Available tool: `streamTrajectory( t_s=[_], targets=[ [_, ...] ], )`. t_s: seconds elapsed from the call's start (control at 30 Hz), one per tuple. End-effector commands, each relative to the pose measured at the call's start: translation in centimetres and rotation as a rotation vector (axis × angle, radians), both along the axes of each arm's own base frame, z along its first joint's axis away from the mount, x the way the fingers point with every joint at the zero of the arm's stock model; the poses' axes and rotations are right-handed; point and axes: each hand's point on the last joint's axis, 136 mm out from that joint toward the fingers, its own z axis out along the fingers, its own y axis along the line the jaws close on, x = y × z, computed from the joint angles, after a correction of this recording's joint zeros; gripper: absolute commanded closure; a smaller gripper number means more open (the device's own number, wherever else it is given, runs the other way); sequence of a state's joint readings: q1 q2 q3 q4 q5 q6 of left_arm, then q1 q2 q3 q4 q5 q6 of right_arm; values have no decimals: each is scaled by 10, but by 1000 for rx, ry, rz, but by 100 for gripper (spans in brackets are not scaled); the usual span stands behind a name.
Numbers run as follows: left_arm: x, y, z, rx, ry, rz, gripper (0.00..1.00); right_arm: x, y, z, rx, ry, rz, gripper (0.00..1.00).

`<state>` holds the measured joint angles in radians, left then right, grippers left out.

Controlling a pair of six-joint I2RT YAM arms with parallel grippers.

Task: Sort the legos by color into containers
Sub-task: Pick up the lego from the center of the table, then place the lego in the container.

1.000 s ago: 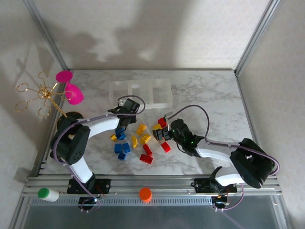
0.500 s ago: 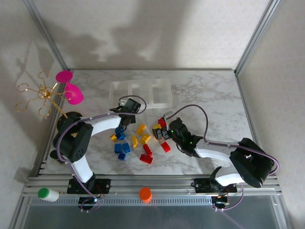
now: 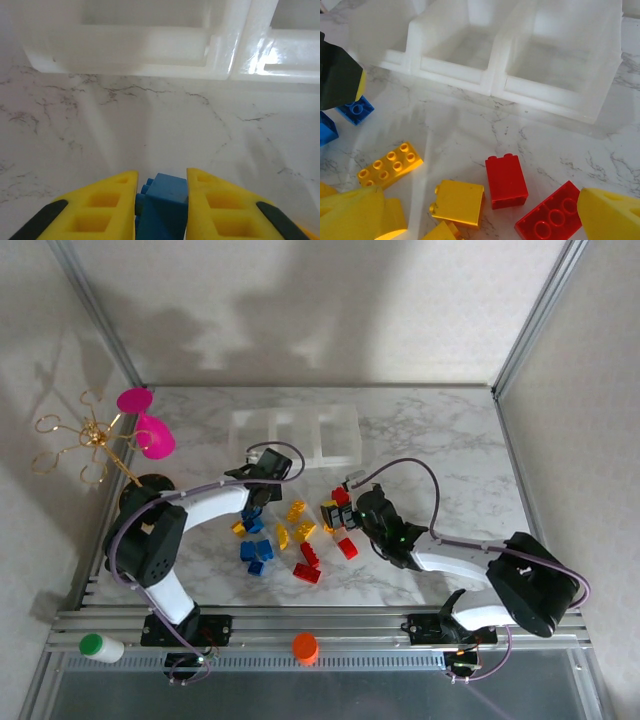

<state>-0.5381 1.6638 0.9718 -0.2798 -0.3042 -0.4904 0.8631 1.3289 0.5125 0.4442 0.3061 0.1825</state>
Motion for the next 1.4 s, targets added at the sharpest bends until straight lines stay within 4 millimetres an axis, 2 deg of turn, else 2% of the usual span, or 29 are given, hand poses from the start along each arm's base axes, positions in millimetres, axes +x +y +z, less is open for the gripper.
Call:
streamTrajectory(
  t_s=[0.0, 0.1, 0.27, 0.33, 0.47, 0.53, 0.63, 0.77, 0.87, 1.03, 1.1, 1.17, 1.23, 1.37],
  targets=[
    [-3, -3, 22, -38, -34, -12, 86, 3, 10, 30, 87, -21, -3, 1],
    [5, 3, 48, -34, -93, 15, 87, 6, 17, 35, 108, -1, -3, 1],
    [29, 23, 90, -58, -197, 92, 87, 13, 31, 49, 159, 24, -4, 1],
    [40, 30, 100, -67, -234, 117, 87, 17, 35, 56, 184, 20, -15, 1],
    [68, 48, 108, -66, -272, 177, 87, 26, 41, 61, 192, 14, -29, 1],
    [83, 47, 111, -82, -299, 177, 87, 29, 42, 59, 198, 20, -47, 1],
    [103, 45, 111, -59, -325, 172, 87, 35, 44, 63, 232, 9, -67, 1],
    [131, 49, 84, -6, -280, 192, 86, 41, 52, 70, 286, 4, -78, 1],
    [142, 50, 70, 20, -257, 199, 83, 44, 55, 71, 280, 1, -75, 1],
    [151, 50, 56, 39, -217, 188, 71, 47, 53, 69, 251, -8, -92, 1],
    [152, 47, 59, 29, -219, 177, 63, 45, 51, 67, 249, -5, -90, 1],
    [153, 46, 64, 19, -231, 167, 61, 44, 49, 66, 243, -2, -92, 1],
    [153, 47, 71, 22, -236, 173, 55, 42, 46, 65, 240, 1, -96, 1],
    [146, 46, 87, -4, -235, 170, 50, 36, 39, 65, 226, 18, -98, 1]
  ],
)
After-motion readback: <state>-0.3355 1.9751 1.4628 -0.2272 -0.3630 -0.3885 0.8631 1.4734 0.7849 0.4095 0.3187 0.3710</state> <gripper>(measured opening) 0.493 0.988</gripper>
